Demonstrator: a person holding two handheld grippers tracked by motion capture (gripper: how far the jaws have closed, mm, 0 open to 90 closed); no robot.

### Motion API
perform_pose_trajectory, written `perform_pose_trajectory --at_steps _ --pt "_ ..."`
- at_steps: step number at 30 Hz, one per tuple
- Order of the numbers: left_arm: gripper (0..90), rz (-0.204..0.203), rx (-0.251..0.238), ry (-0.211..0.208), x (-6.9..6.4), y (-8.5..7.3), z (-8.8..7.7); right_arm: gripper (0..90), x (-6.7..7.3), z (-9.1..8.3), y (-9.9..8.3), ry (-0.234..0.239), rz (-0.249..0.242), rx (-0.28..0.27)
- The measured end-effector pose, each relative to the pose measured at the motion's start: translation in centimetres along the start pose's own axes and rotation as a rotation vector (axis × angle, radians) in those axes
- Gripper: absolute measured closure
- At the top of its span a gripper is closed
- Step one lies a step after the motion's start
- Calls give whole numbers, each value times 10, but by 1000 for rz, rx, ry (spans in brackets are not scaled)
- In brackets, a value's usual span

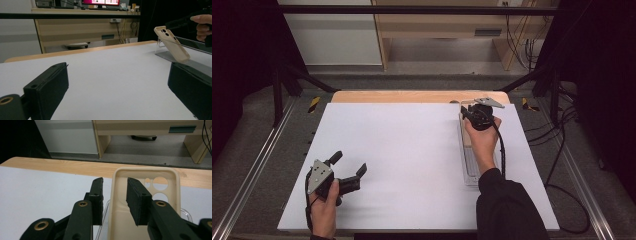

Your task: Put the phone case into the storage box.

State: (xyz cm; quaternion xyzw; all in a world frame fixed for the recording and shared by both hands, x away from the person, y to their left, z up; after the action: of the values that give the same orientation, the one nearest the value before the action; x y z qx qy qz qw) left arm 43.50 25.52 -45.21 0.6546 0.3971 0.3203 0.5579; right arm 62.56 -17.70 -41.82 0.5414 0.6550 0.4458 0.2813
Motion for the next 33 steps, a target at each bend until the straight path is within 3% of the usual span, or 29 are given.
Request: perform_pose_trajectory --at_steps 10,13,33 --pt "30 0 1 -1 0 0 0 571 1 -3 2 2 -4 -14" --pt "30 0 3 0 0 0 0 508 3 -3 1 -3 -8 -8" --pt "21 -1 1 2 0 0 0 300 12 -7 4 51 -6 -53"
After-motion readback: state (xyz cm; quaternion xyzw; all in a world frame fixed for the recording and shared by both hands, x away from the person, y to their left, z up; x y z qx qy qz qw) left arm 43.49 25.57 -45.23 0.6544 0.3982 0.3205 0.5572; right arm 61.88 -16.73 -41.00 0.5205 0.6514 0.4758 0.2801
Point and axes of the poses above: each handheld gripper's, and its own axes: z roughly forward along the jaws, y roughly out of its top, x roughly to its left, the point moved 2 cm from there along z, roughly forward along the jaws, and after that the axes turned 3 degrees about x, right-handed, at the moved point
